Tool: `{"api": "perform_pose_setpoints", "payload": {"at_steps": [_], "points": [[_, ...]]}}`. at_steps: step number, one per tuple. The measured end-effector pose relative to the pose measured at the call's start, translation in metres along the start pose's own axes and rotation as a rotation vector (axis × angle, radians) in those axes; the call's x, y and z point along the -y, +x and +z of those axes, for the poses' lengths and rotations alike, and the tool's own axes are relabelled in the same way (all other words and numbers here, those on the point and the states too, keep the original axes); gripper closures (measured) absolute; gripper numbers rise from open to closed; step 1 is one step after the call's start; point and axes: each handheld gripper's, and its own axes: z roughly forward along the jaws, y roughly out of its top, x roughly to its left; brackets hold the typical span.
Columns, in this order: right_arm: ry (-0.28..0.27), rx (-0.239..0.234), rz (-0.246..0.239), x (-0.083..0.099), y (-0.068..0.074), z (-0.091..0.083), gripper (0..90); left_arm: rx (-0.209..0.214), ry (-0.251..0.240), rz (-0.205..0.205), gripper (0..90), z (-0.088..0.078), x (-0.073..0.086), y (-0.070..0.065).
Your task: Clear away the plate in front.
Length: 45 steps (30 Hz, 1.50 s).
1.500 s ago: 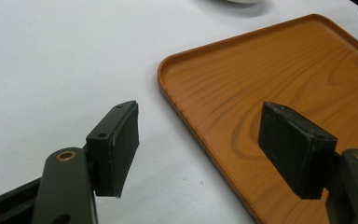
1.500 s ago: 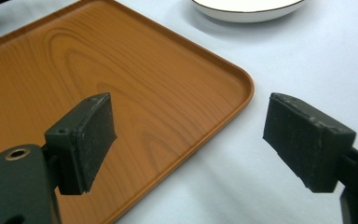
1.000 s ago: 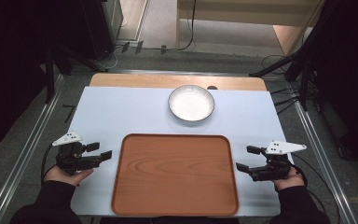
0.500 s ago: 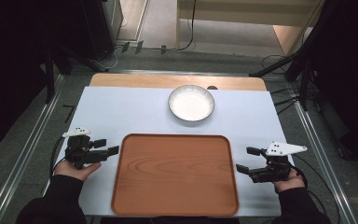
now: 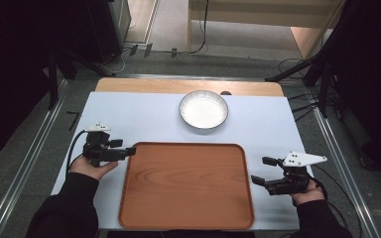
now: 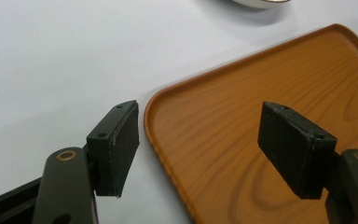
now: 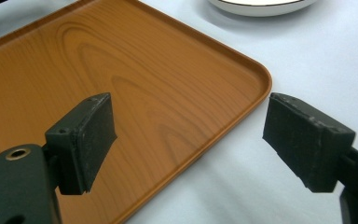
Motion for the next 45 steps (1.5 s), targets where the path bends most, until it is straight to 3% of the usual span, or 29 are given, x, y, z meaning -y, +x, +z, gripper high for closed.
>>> {"api": "perform_pose_setpoints", "payload": {"at_steps": [21, 27, 38, 45], "points": [[0.005, -0.005, 0.002, 0.003, -0.001, 0.000, 17.7, 0.006, 0.004, 0.056, 25.1, 0.026, -0.049, -0.022], [0.003, -0.008, 0.004, 0.003, -0.001, 0.000, 17.8, -0.009, -0.004, 0.059, 25.6, 0.039, -0.065, -0.026], [0.009, -0.010, 0.004, 0.003, -0.002, 0.001, 17.9, 0.011, -0.016, 0.031, 27.3, 0.056, -0.084, -0.028], [0.013, -0.018, 0.004, 0.002, -0.001, 0.003, 17.9, 0.003, -0.016, 0.027, 27.1, 0.070, -0.096, -0.029]]}}
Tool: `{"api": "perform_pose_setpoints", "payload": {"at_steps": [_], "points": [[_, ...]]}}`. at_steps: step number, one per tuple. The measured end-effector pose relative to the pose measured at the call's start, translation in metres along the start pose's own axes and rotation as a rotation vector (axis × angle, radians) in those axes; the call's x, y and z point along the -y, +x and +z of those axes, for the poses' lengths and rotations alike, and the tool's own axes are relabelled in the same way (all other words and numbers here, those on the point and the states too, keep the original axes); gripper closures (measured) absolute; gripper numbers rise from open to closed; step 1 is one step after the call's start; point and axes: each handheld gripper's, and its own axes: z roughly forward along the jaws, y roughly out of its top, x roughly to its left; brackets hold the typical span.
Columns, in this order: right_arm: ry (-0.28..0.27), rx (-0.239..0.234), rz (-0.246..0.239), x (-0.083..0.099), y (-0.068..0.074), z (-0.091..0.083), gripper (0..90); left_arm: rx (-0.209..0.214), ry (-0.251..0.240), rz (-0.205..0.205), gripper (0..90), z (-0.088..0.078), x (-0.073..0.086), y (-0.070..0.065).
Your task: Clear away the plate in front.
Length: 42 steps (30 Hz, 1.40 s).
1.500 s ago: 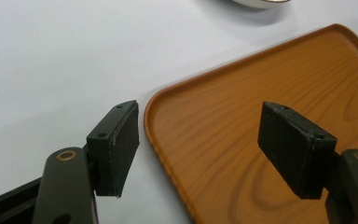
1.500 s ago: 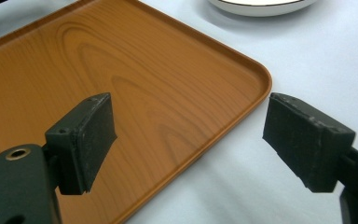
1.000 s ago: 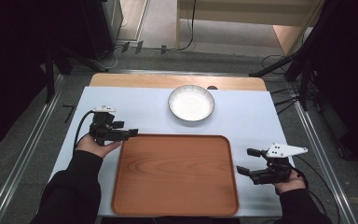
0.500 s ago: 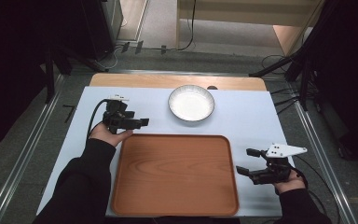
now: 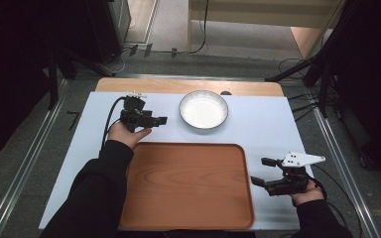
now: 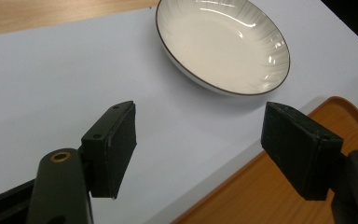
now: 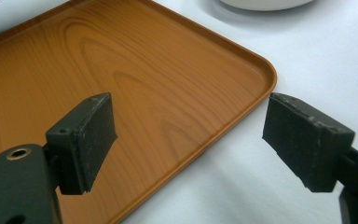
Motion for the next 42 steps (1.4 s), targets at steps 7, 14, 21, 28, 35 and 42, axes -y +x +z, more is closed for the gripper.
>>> {"api": "perform_pose_setpoints", "payload": {"at_steps": [7, 14, 21, 28, 35, 42], "points": [[0.004, 0.002, -0.006, 0.000, 0.000, 0.000, 18.0, 0.012, 0.008, 0.022, 23.9, 0.020, -0.015, -0.005], [0.000, 0.006, -0.010, 0.000, 0.001, -0.001, 18.0, -0.003, 0.003, 0.003, 28.9, 0.042, -0.025, -0.009], [-0.001, 0.002, -0.018, -0.001, 0.002, 0.000, 18.0, -0.027, -0.004, -0.025, 34.6, 0.062, -0.032, -0.007], [-0.001, -0.002, -0.026, -0.002, 0.003, 0.000, 18.0, -0.075, -0.023, -0.063, 42.8, 0.083, -0.036, -0.002], [0.000, -0.008, -0.028, -0.003, 0.003, 0.001, 18.1, -0.081, -0.044, -0.130, 53.5, 0.108, -0.030, 0.000], [0.001, -0.013, -0.036, -0.004, 0.003, 0.003, 18.1, -0.105, -0.079, -0.178, 61.9, 0.131, -0.025, -0.001]]}}
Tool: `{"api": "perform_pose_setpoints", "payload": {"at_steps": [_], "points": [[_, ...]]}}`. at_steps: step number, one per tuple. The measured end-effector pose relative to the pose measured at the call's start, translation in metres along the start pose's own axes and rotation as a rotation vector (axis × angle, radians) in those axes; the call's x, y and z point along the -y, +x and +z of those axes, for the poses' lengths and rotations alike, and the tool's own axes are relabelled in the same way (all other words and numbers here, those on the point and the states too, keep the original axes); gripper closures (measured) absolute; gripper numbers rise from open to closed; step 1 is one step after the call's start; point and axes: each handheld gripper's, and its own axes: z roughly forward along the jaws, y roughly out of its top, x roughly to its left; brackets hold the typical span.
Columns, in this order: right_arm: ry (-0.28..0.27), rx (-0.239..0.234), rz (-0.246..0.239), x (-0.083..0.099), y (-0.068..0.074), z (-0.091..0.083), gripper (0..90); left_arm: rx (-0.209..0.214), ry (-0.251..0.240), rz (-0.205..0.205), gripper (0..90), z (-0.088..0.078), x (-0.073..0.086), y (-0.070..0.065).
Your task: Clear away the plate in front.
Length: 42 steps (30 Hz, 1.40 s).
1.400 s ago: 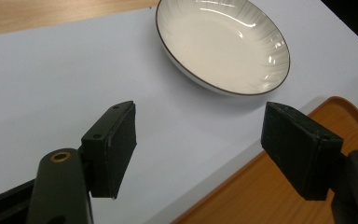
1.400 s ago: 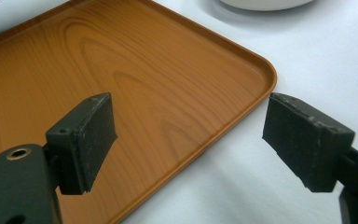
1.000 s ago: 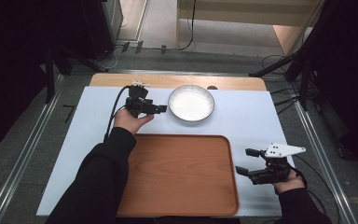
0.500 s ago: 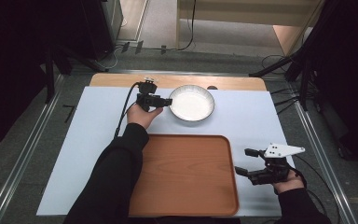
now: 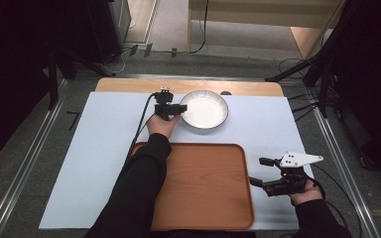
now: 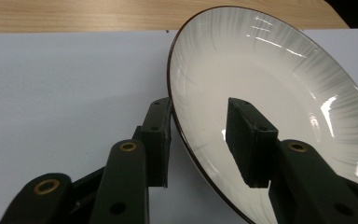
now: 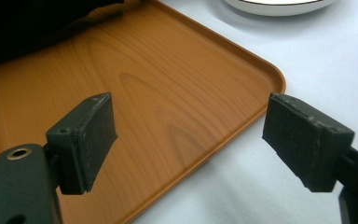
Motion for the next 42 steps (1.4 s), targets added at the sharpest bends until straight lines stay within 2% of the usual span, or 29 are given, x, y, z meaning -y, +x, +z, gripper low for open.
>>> {"api": "perform_pose_setpoints", "payload": {"at_steps": [2, 6, 8, 10, 11, 12, 13, 14, 17, 18, 19, 20, 22, 23, 24, 25, 26, 29, 32, 33, 34, 39, 42], "points": [[-0.001, 0.000, 0.003, 0.000, 0.000, 0.000, 18.1, 0.009, -0.003, -0.025, 63.3, 0.004, 0.001, 0.002], [0.001, -0.001, -0.004, -0.001, 0.001, 0.001, 18.1, -0.006, -0.015, -0.035, 66.5, 0.010, 0.003, 0.002], [-0.002, -0.001, -0.006, -0.001, 0.001, 0.001, 18.1, -0.005, -0.029, -0.076, 70.0, 0.016, 0.004, 0.005], [-0.002, -0.002, -0.006, -0.001, 0.001, 0.001, 18.1, -0.002, -0.033, -0.084, 70.8, 0.018, 0.005, 0.005], [-0.002, -0.002, -0.007, -0.001, 0.001, 0.001, 18.2, 0.004, -0.033, -0.092, 71.8, 0.021, 0.006, 0.005], [-0.002, -0.003, -0.006, -0.001, 0.001, 0.001, 18.2, 0.012, -0.049, -0.118, 72.2, 0.024, 0.006, 0.005], [-0.002, -0.003, -0.006, -0.001, 0.001, 0.001, 18.2, 0.012, -0.049, -0.118, 72.2, 0.024, 0.006, 0.005], [-0.003, -0.003, -0.005, -0.002, 0.000, 0.001, 18.2, 0.018, -0.055, -0.147, 72.7, 0.027, 0.005, 0.006], [-0.002, -0.004, -0.008, -0.002, 0.000, 0.001, 18.2, 0.031, -0.069, -0.165, 74.8, 0.029, 0.005, 0.008], [0.000, -0.002, -0.009, -0.002, 0.000, 0.002, 18.2, 0.047, -0.073, -0.211, 76.1, 0.030, 0.004, 0.010], [0.000, -0.002, -0.009, -0.002, 0.000, 0.002, 18.2, 0.047, -0.073, -0.211, 77.9, 0.030, 0.004, 0.010], [0.002, -0.002, -0.012, -0.002, 0.000, 0.002, 18.2, 0.061, -0.072, -0.246, 77.9, 0.030, 0.004, 0.012], [0.005, -0.003, -0.015, -0.002, 0.001, 0.002, 18.3, 0.081, -0.073, -0.282, 81.1, 0.030, 0.004, 0.016], [0.005, -0.003, -0.015, -0.002, 0.001, 0.002, 18.3, 0.081, -0.073, -0.282, 81.6, 0.030, 0.004, 0.016], [0.006, -0.003, -0.019, -0.002, 0.001, 0.002, 18.2, 0.107, -0.072, -0.326, 82.5, 0.029, 0.004, 0.019], [0.006, -0.003, -0.019, -0.002, 0.001, 0.002, 18.2, 0.107, -0.072, -0.326, 83.6, 0.029, 0.004, 0.019], [0.007, -0.004, -0.020, -0.002, 0.001, 0.002, 18.3, 0.143, -0.082, -0.393, 84.8, 0.029, 0.005, 0.023], [0.007, -0.004, -0.020, -0.002, 0.001, 0.002, 18.3, 0.147, -0.075, -0.403, 85.1, 0.029, 0.005, 0.023], [0.006, -0.003, -0.019, -0.002, 0.001, 0.002, 18.3, 0.164, -0.060, -0.442, 85.1, 0.028, 0.005, 0.026], [0.006, -0.003, -0.019, -0.002, 0.001, 0.002, 18.3, 0.164, -0.060, -0.442, 84.9, 0.028, 0.005, 0.026], [0.006, -0.003, -0.018, -0.002, 0.000, 0.001, 18.3, 0.181, -0.062, -0.469, 84.6, 0.026, 0.004, 0.027], [0.005, -0.003, -0.017, -0.002, 0.000, 0.001, 18.3, 0.189, -0.072, -0.468, 83.8, 0.021, 0.001, 0.027], [0.003, -0.001, -0.017, -0.001, 0.000, 0.001, 18.3, 0.220, -0.070, -0.473, 84.0, 0.012, -0.004, 0.030]]}}
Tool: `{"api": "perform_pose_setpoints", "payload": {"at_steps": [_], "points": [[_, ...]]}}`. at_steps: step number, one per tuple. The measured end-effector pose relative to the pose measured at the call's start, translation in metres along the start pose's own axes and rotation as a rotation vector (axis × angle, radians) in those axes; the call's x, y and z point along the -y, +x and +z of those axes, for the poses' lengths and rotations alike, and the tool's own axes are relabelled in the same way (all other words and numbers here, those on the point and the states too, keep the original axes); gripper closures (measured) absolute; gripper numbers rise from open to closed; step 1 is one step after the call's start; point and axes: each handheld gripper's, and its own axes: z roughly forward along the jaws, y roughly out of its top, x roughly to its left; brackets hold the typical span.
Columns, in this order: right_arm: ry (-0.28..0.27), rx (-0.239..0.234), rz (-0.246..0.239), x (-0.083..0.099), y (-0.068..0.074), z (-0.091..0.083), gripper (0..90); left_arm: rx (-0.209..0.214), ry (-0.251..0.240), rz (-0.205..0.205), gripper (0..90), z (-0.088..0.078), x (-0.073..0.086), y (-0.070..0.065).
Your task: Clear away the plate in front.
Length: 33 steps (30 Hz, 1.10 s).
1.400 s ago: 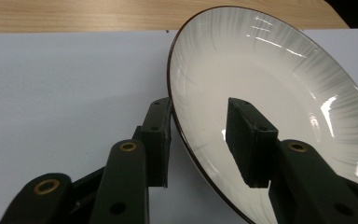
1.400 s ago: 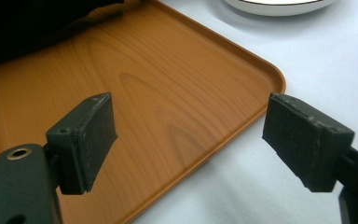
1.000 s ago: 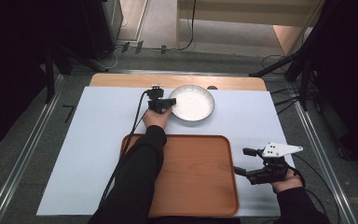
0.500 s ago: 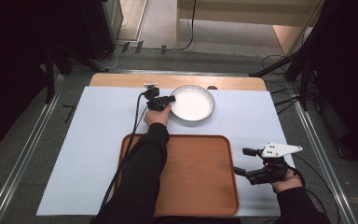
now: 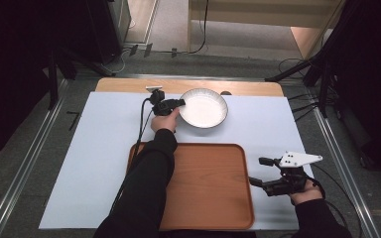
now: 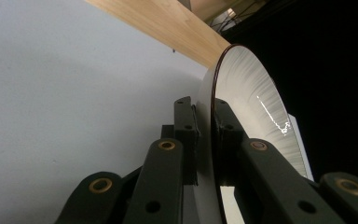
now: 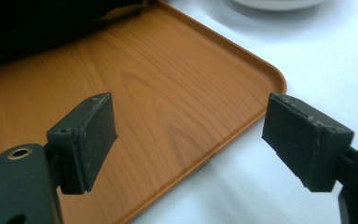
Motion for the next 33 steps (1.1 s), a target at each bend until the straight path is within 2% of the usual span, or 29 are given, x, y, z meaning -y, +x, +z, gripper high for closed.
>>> {"api": "perform_pose_setpoints", "payload": {"at_steps": [7, 8, 12, 18, 23, 26, 33], "points": [[0.001, 0.003, 0.000, 0.000, 0.000, 0.000, 18.3, 0.039, 0.036, -0.014, 83.9, -0.018, -0.009, -0.003], [0.005, 0.002, 0.005, 0.000, 0.000, 0.000, 18.3, 0.056, 0.040, -0.021, 83.6, -0.024, -0.011, -0.003], [0.009, -0.002, 0.007, 0.001, -0.001, 0.000, 18.3, 0.072, 0.043, -0.012, 83.4, -0.035, -0.012, -0.001], [0.010, 0.001, 0.008, 0.002, -0.001, 0.000, 18.4, 0.061, 0.060, 0.016, 83.5, -0.054, -0.014, 0.002], [0.014, 0.005, 0.015, 0.003, -0.001, 0.000, 18.4, 0.058, 0.078, 0.013, 83.2, -0.063, -0.016, 0.008], [0.013, 0.006, 0.015, 0.003, -0.001, -0.001, 18.4, 0.070, 0.087, 0.005, 83.1, -0.068, -0.015, 0.011], [0.013, 0.008, 0.019, 0.004, -0.002, -0.001, 18.4, 0.085, 0.135, 0.041, 83.0, -0.081, -0.011, 0.011]]}}
